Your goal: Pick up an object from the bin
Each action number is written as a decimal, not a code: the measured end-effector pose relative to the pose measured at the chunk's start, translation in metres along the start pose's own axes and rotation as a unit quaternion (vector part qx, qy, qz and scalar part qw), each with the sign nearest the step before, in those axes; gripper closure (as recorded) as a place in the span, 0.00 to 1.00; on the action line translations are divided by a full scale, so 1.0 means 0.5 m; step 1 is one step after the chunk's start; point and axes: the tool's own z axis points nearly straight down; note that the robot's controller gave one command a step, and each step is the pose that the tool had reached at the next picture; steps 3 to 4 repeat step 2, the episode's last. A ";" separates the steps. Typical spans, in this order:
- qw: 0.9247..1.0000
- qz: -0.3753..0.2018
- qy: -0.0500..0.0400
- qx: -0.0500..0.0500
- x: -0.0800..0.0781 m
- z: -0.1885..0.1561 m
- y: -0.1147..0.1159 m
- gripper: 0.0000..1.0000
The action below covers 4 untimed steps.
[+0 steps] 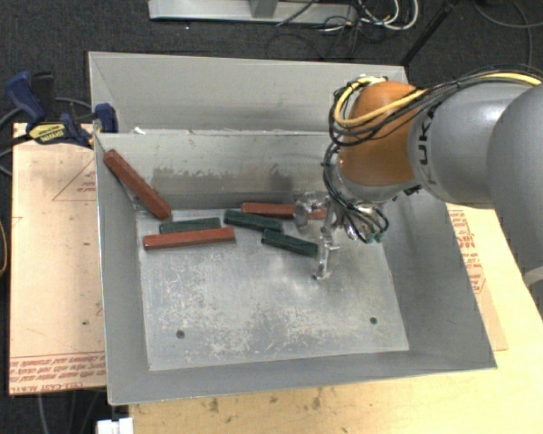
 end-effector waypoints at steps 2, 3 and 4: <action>1.000 0.025 -0.004 0.001 -0.017 -0.299 -0.001 1.00; 1.000 0.025 -0.004 0.001 -0.017 -0.299 -0.001 1.00; 1.000 0.025 -0.004 0.001 -0.017 -0.299 -0.001 1.00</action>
Offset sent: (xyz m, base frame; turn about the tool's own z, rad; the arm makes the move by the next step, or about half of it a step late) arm 0.0000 0.0000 0.0000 0.0000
